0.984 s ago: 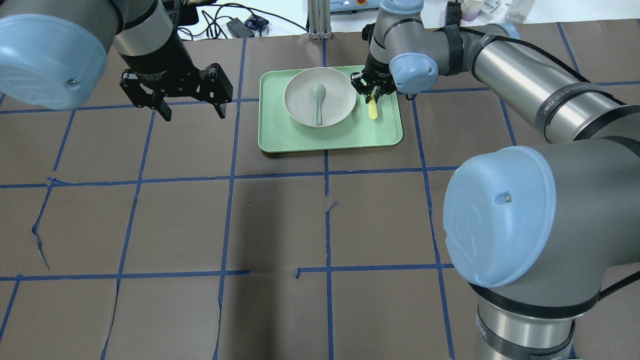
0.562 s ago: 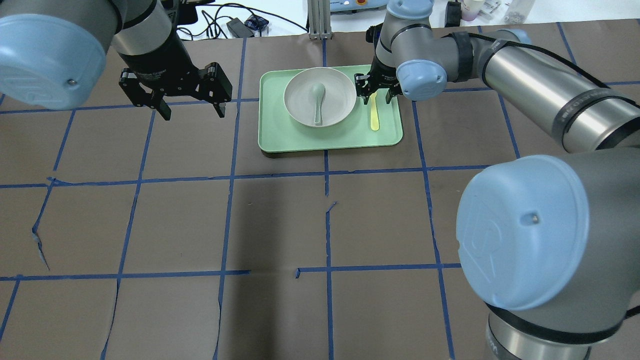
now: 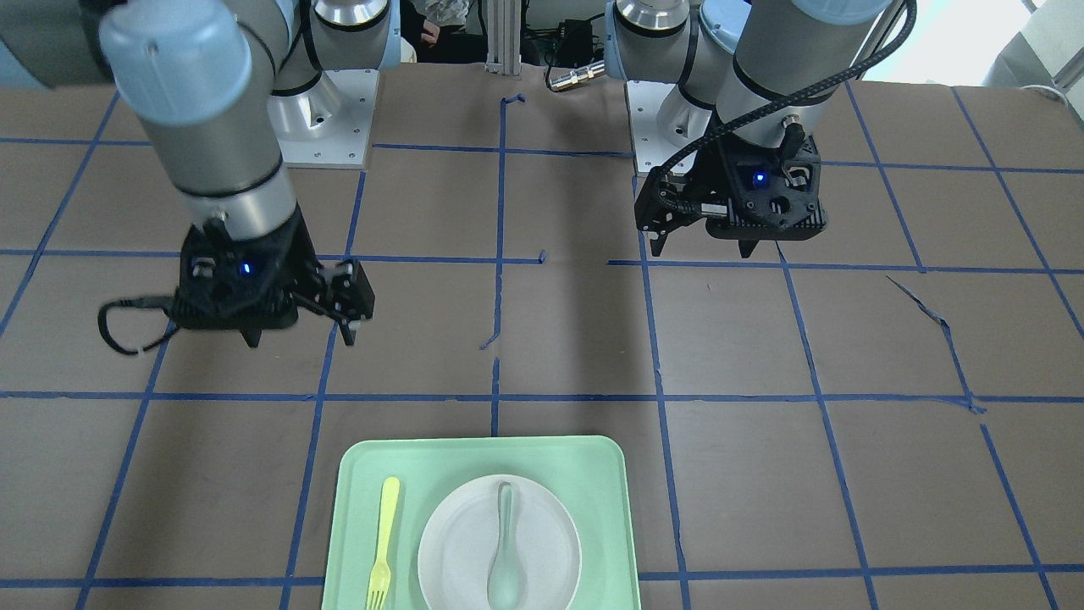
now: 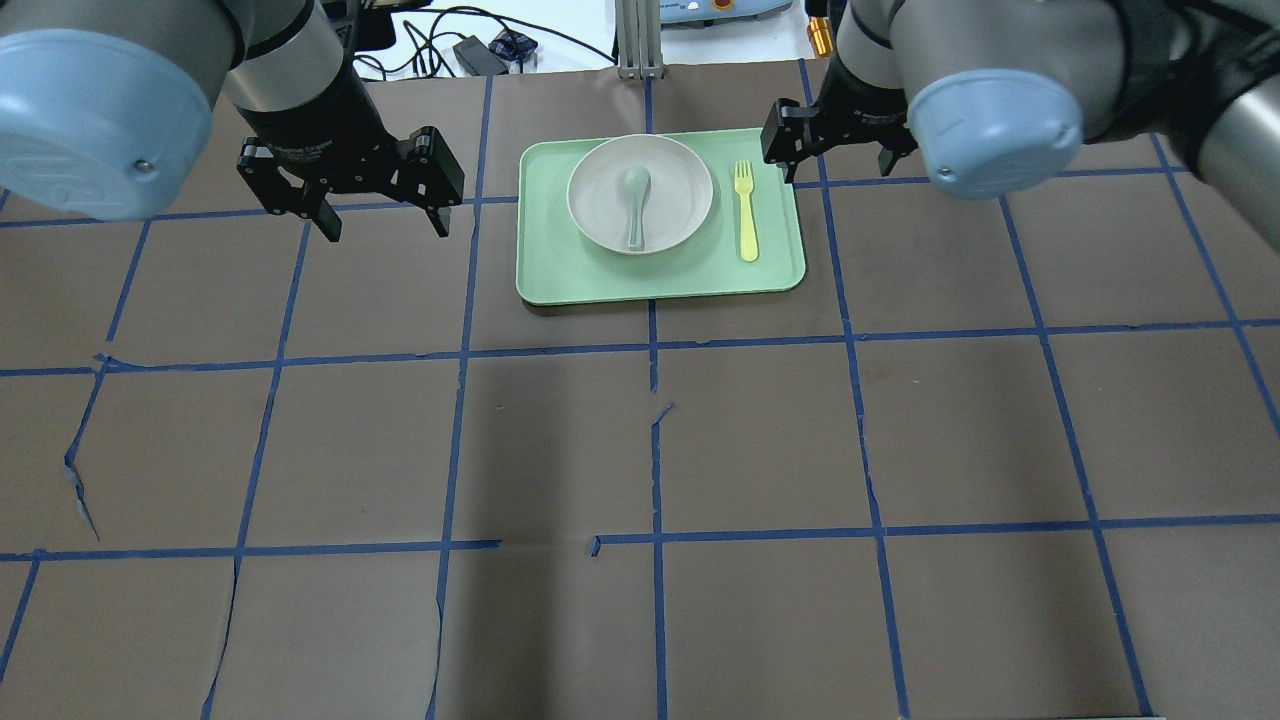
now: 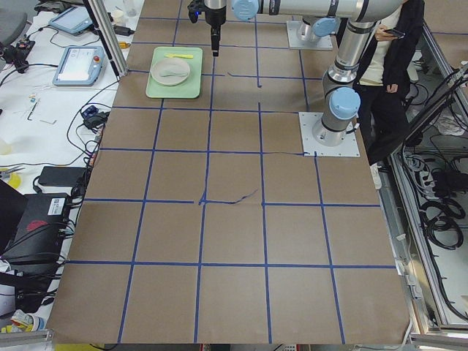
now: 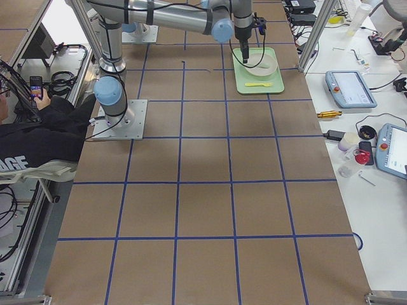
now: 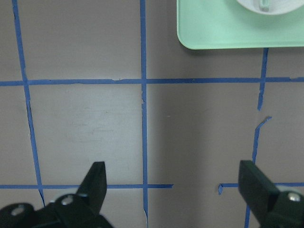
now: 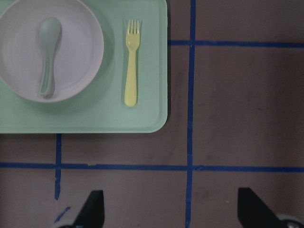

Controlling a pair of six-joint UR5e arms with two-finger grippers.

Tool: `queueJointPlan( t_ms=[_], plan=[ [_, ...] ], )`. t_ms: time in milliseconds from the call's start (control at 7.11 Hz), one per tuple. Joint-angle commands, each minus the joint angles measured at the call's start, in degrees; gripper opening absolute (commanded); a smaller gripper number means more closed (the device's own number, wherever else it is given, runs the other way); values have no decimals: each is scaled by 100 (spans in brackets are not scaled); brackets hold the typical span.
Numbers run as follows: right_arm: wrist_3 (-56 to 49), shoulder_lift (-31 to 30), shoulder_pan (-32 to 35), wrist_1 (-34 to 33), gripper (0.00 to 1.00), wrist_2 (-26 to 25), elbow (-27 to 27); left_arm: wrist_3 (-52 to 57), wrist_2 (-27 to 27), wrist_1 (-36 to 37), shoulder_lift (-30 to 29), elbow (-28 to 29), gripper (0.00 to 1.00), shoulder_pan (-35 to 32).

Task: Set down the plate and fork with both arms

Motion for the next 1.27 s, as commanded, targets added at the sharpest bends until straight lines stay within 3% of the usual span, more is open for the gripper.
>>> queueJointPlan(
  t_ms=[0, 562, 1125],
  plan=[
    [-1, -1108, -1, 1498, 100, -56, -76, 7, 12, -10, 3, -7, 100, -16],
    [-1, -990, 61, 1426, 100, 41, 213, -2, 21, 8, -6, 2, 100, -25],
    [-1, -884, 61, 1408, 100, 31, 134, -2, -32, 262, -15, 19, 100, -77]
  ],
)
